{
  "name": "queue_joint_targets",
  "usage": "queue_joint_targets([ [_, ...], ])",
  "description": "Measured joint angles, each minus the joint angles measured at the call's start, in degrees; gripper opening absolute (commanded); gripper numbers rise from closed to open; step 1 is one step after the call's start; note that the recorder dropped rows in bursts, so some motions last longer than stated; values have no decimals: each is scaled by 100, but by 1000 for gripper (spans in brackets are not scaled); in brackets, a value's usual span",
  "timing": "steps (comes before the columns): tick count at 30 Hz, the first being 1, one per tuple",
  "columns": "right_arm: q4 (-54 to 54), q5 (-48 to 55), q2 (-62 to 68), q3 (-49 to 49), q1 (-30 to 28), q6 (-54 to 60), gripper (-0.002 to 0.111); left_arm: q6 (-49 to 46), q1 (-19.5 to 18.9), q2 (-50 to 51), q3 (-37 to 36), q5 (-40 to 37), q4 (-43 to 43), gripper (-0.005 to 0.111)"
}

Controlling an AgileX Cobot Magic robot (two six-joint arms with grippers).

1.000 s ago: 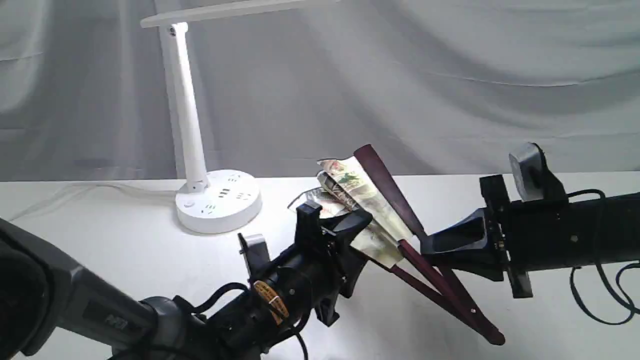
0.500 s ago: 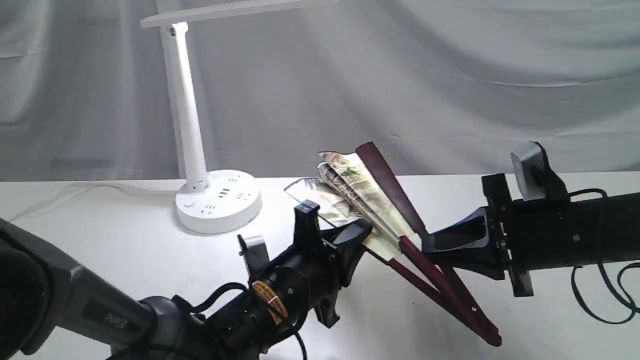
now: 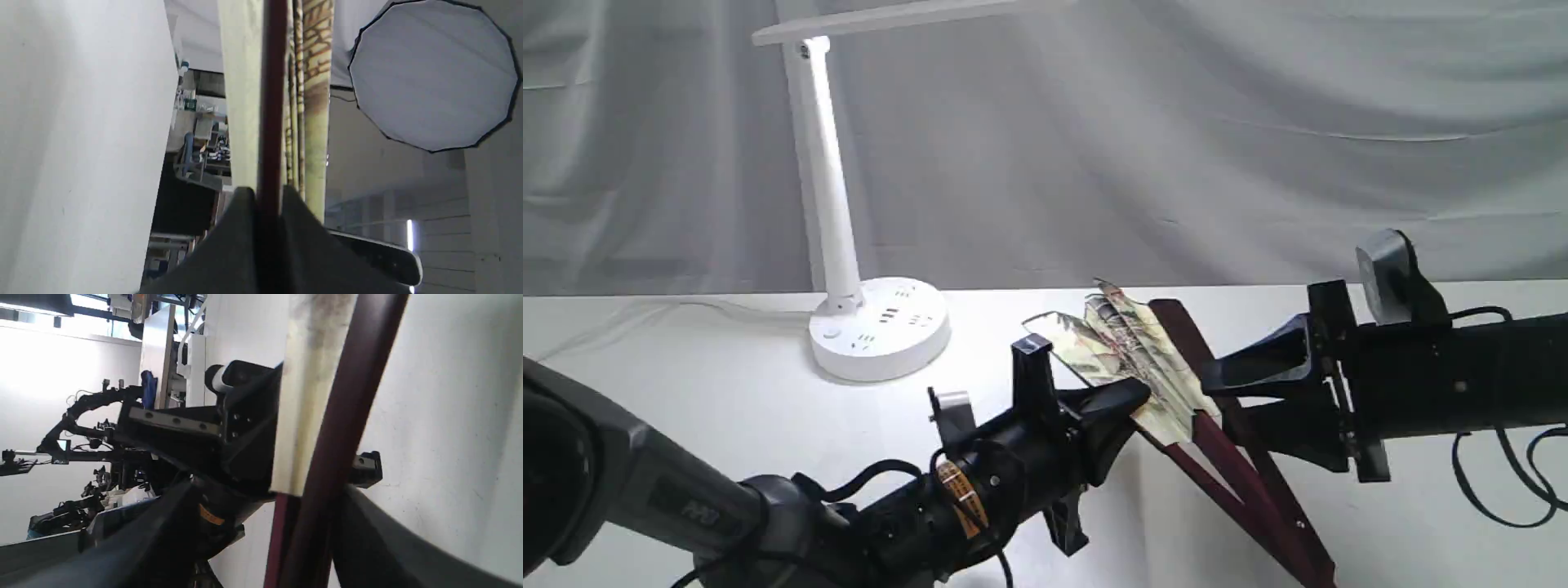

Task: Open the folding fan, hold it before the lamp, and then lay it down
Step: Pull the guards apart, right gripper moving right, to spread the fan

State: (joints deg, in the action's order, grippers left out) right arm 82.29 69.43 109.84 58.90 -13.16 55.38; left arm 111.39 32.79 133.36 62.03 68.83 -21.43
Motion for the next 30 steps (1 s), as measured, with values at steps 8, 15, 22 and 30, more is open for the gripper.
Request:
queue_joint_targets([
  [8, 482, 17, 554, 0, 0, 0, 48, 258, -91, 0, 0, 0, -586, 0],
  [15, 895, 17, 835, 0, 0, 22, 40, 347, -133, 0, 0, 0, -778, 0],
  [22, 1145, 7, 858, 0, 0, 218, 16, 361, -146, 0, 0, 0, -803, 0],
  [30, 1274, 65, 858, 0, 0, 216, 0, 345, -146, 0, 0, -51, -890, 0],
])
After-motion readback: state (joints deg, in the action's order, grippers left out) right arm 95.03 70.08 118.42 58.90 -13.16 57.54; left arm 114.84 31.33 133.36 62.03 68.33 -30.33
